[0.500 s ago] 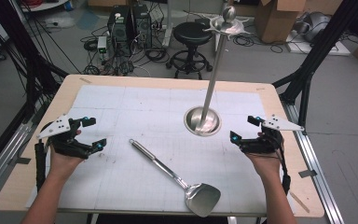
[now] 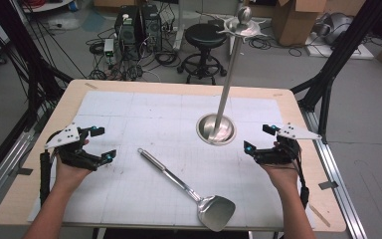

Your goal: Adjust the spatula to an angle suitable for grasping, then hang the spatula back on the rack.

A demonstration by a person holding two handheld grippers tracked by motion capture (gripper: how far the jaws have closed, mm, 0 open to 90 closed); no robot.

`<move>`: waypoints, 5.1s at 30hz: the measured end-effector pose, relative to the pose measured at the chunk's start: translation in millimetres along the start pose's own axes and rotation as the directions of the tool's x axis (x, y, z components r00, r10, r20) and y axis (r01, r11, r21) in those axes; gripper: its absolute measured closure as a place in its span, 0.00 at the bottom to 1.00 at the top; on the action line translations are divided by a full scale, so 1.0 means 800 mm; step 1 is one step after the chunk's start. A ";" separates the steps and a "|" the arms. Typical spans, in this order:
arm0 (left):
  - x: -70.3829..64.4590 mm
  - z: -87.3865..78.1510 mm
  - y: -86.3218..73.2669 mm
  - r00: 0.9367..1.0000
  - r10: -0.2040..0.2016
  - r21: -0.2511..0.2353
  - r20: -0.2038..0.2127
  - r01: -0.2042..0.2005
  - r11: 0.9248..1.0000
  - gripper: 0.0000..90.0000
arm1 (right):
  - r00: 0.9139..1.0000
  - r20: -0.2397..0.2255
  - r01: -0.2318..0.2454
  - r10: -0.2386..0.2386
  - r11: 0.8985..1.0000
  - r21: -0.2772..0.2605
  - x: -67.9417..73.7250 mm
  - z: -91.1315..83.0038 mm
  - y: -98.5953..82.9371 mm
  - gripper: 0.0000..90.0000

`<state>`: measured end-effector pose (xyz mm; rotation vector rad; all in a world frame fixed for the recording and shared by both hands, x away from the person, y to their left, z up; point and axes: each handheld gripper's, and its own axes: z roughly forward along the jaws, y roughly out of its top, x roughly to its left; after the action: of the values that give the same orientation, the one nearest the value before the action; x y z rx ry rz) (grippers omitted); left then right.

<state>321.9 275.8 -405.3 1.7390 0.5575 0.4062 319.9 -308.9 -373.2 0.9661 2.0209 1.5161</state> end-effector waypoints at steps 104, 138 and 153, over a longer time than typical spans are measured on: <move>0.005 -0.017 0.005 1.000 -0.002 -0.074 -0.013 0.001 0.997 0.04 | 0.918 -0.378 0.321 -0.123 0.790 0.523 0.209 0.258 0.062 0.06; 0.004 -0.018 0.006 1.000 0.008 -0.076 -0.016 -0.009 0.997 0.04 | 0.904 -0.414 0.384 -0.104 0.622 0.682 0.239 0.291 0.023 0.45; 0.003 -0.018 0.007 1.000 0.011 -0.074 -0.016 -0.012 0.997 0.04 | 0.909 -0.385 0.401 -0.159 0.583 0.707 0.250 0.290 0.020 0.66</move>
<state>317.3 287.7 -396.9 1.6702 0.5377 0.4438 353.7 -7.2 -416.6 0.6350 2.9722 0.5665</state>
